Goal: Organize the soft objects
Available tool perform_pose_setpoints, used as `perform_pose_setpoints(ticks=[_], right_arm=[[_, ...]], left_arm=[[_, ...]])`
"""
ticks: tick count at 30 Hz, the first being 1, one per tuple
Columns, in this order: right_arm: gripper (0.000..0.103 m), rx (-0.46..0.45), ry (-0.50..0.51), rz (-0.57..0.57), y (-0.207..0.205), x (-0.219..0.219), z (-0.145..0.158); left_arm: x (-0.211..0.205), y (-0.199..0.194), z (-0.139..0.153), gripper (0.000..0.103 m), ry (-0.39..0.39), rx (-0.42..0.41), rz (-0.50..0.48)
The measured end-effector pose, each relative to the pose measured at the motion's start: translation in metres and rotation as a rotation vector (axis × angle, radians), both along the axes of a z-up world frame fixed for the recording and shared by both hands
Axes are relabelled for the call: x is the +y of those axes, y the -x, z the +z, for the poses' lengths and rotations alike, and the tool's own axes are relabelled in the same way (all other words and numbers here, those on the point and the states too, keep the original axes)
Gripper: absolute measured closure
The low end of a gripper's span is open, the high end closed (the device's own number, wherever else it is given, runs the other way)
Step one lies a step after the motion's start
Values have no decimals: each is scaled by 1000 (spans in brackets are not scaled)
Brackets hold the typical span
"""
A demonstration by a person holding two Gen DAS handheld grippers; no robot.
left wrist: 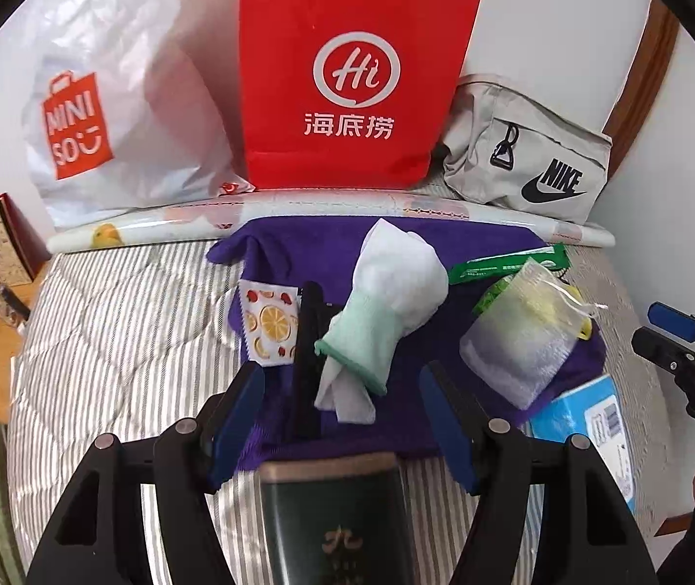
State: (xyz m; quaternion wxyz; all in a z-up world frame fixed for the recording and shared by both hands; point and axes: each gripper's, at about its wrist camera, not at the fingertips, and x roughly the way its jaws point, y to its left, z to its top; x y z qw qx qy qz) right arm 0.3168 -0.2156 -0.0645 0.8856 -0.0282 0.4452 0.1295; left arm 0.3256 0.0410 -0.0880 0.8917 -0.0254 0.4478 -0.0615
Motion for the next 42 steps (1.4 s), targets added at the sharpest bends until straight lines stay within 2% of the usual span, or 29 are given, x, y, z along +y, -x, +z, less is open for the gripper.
perform_pose_setpoints(ticks=[2,4,9,12,14,19,23,32,36,42], right_arm=[[45,-4,-21,-11,11,-2,6],[45,-8,-39,-28,20,-4,12],[44,3,-94,-70,46,-8,26],[34,-17,-80,-96,65,-6,35],[19,-43,-63,-99,83,-2,42],[15,-101,-23,-81,123,9,59],[6,-138,-31,-87,157,12,69],[6,-153,-35,-138,214,9,69],[6,-158,-25,-136,233,11,66],[6,-179,-4,-131,255,16,65]], left_arm=[[0,10,6,37,-5,-8,7],[-2,21,11,31,-6,-12,7],[-6,56,25,28,-11,-36,15],[-8,79,34,22,-4,-56,23],[-11,97,42,20,-9,-82,20],[-22,136,56,19,-24,-129,8],[-31,167,66,10,-38,-174,6],[-45,232,75,10,-73,-244,29],[-49,252,77,10,-109,-269,52],[-48,274,78,10,-104,-295,73]])
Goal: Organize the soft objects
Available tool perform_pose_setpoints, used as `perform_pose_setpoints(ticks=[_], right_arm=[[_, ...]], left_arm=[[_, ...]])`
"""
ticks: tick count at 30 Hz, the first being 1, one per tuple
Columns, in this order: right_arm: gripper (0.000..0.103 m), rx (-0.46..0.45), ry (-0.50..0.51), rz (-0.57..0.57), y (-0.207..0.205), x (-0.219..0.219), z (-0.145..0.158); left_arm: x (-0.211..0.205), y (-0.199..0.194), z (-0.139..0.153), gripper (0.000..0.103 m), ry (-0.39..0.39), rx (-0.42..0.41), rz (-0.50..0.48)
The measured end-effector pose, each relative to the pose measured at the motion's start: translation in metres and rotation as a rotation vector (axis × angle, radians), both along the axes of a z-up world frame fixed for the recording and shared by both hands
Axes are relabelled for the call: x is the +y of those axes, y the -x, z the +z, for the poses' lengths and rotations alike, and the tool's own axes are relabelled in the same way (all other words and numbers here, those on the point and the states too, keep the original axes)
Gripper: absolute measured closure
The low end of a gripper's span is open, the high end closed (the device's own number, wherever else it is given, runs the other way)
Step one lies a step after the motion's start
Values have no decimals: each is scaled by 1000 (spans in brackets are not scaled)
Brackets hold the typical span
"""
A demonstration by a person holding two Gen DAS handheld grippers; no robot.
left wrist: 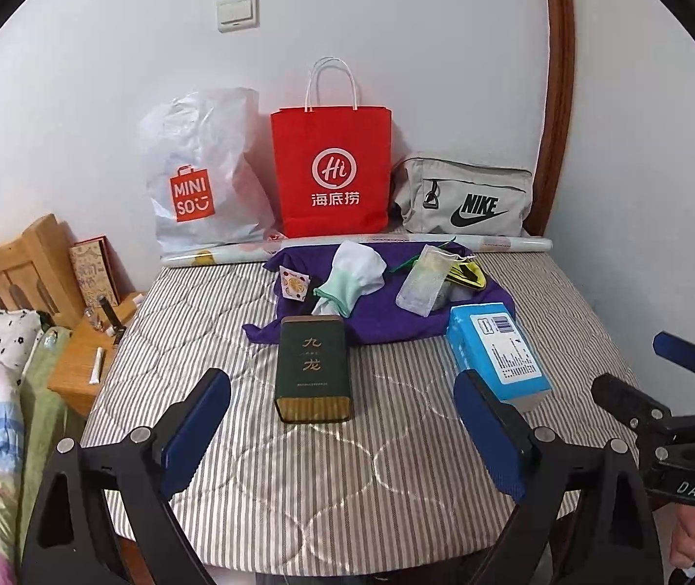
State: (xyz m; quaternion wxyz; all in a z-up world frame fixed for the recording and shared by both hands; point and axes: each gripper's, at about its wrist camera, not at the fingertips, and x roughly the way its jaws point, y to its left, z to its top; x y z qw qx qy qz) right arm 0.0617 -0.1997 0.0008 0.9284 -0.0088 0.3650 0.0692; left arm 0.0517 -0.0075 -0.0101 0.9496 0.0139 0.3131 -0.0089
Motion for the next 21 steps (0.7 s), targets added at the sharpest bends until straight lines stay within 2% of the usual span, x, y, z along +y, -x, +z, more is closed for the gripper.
perform_pose_setpoints(ticks=[21], right_arm=[[6,-11,-41,-25,21,-11,1]], left_arm=[[-13,16,-6,10,5,6,-18]])
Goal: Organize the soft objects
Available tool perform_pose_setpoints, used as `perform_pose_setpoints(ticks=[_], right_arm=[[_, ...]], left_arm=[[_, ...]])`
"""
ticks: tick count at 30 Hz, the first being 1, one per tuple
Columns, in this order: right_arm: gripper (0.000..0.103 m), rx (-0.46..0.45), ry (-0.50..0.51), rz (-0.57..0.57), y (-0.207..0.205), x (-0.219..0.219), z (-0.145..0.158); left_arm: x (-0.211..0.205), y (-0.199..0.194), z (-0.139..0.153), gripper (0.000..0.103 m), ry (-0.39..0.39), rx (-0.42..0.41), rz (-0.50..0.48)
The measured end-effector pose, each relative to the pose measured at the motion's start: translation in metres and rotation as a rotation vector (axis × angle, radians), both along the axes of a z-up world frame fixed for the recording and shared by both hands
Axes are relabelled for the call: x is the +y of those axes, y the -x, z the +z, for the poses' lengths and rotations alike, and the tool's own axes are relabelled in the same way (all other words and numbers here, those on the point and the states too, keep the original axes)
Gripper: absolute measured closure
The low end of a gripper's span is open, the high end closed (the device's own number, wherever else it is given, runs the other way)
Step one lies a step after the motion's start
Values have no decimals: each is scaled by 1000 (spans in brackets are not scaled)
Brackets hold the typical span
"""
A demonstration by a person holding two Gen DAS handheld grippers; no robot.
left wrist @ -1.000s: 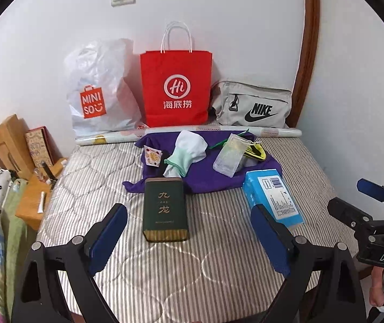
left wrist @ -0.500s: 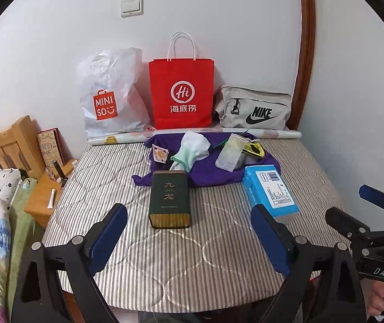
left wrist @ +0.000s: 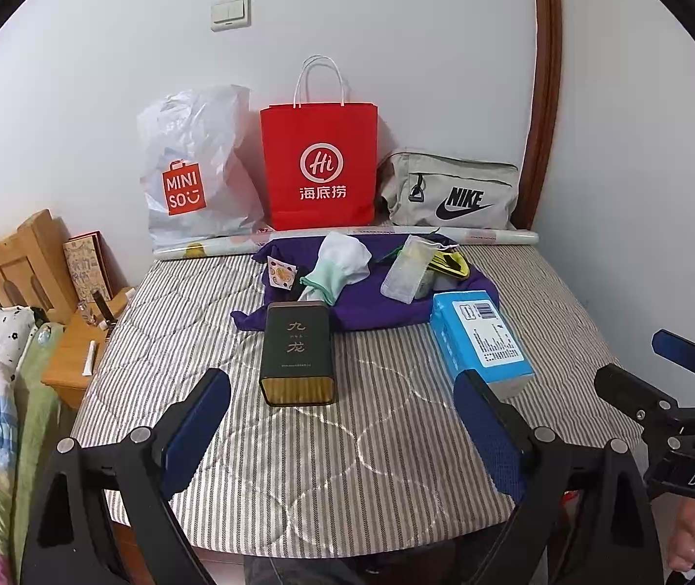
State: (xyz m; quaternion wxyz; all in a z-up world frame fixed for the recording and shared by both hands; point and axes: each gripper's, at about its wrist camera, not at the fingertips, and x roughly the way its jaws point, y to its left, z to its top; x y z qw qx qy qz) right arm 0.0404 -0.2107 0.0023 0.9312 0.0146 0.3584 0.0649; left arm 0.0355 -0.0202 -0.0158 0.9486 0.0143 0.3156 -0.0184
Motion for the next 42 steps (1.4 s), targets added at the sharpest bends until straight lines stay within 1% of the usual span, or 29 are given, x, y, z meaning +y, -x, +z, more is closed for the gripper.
perform_pose_setpoints(ticks=[42], right_arm=[[6,0,-5,8,8,4,0]], left_arm=[[2,4,0,10,0,5,1]])
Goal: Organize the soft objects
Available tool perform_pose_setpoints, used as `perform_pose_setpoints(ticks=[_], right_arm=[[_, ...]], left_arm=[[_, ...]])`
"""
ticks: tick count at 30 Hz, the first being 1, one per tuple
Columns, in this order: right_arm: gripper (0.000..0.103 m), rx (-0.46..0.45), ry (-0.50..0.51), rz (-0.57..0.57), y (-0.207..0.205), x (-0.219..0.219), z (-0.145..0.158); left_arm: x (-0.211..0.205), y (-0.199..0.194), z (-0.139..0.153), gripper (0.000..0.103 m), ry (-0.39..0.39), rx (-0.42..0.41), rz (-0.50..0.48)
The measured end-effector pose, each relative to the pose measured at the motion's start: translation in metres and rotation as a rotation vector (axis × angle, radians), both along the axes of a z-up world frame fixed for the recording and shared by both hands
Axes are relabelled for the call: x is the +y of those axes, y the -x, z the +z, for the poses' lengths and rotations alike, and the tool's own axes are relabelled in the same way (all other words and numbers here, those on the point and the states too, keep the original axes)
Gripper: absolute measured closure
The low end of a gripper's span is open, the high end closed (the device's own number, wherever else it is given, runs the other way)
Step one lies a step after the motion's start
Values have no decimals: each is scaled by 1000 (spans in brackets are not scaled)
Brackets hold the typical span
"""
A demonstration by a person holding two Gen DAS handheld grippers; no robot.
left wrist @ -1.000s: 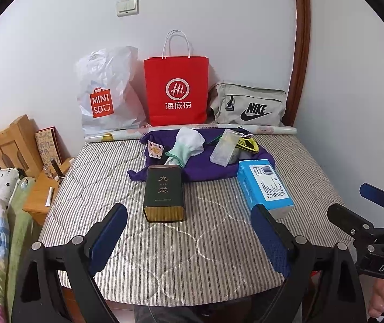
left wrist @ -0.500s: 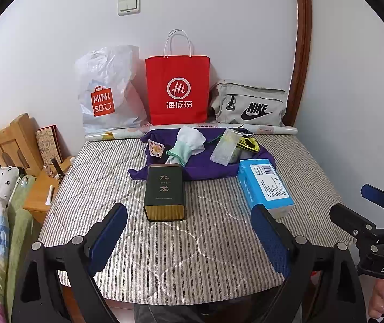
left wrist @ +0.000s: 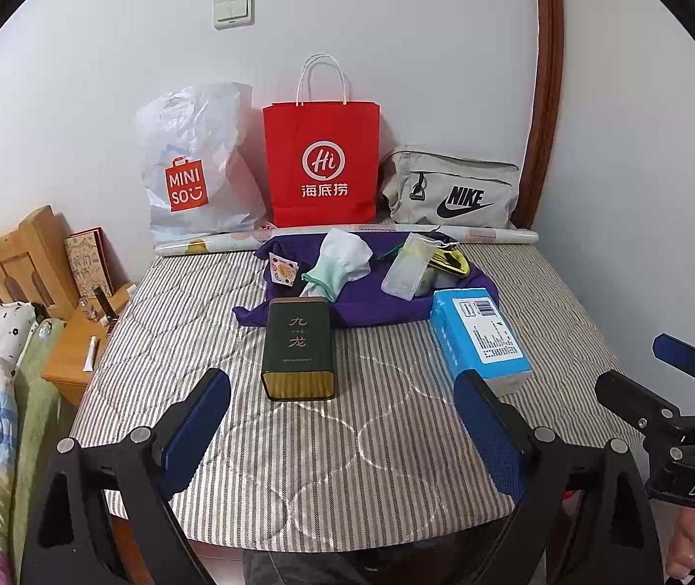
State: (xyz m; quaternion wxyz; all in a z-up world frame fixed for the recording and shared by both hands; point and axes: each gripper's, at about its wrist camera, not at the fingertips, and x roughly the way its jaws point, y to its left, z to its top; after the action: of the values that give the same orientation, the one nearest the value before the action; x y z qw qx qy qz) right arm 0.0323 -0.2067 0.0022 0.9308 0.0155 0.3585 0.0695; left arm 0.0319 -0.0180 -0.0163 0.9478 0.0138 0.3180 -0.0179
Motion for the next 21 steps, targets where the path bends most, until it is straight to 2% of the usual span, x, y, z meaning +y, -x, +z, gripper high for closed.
perform_pose_setpoints(ticks=[21], right_arm=[[6,0,2,5,1,1,-1]], left_arm=[[1,1,1,10,1,-1,2]])
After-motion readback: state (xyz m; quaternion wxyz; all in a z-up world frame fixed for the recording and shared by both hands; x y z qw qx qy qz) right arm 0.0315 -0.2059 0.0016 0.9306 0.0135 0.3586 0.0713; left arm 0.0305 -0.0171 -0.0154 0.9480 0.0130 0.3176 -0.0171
